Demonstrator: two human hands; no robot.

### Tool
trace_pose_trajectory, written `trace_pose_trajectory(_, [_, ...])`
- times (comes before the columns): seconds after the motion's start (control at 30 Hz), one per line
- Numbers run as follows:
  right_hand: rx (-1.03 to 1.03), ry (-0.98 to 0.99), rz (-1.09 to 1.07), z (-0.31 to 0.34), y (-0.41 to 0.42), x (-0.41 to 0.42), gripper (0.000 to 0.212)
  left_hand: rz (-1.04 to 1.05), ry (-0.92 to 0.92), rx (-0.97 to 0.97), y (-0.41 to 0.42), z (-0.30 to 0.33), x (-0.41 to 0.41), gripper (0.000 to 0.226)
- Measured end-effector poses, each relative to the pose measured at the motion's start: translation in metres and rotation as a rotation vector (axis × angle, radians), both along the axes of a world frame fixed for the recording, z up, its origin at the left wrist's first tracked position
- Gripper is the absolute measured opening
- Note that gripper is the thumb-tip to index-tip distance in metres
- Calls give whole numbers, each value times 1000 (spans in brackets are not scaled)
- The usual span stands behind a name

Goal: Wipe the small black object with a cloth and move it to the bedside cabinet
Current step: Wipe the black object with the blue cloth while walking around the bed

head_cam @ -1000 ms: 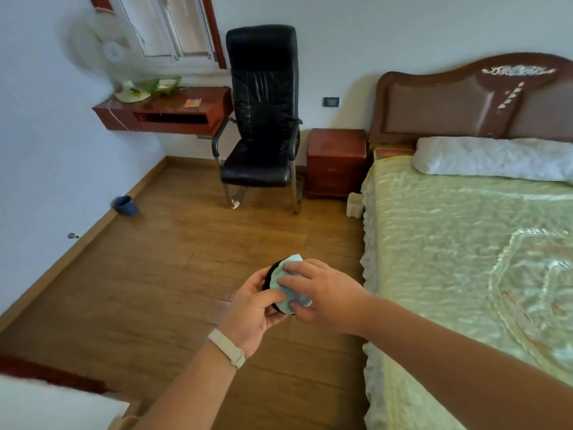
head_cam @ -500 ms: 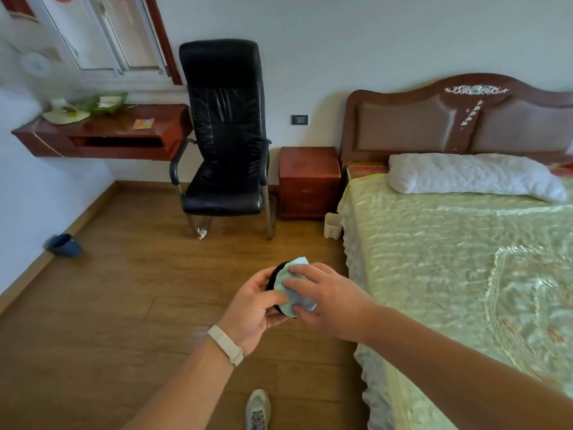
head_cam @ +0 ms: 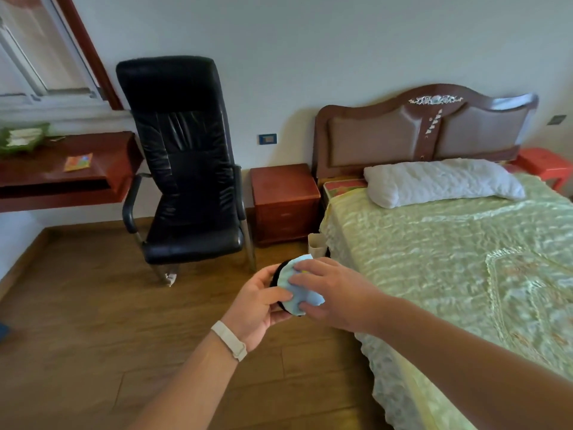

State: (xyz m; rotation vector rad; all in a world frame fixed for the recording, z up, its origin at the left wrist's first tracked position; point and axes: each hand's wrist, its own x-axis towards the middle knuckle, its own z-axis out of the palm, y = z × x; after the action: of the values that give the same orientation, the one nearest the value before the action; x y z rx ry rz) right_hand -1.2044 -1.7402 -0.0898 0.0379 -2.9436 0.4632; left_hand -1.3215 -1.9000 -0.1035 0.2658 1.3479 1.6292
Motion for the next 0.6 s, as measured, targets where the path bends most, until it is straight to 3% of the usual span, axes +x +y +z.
trace_pose_trajectory(0.3, [-67,20,-59,-19,81,-61,43,-34,-14,-28,88,-10,-69,36])
trace_pose_trajectory(0.6, [-150,42,-68,-22,226,-131,39,69,-71,-75,235,-8,-136,33])
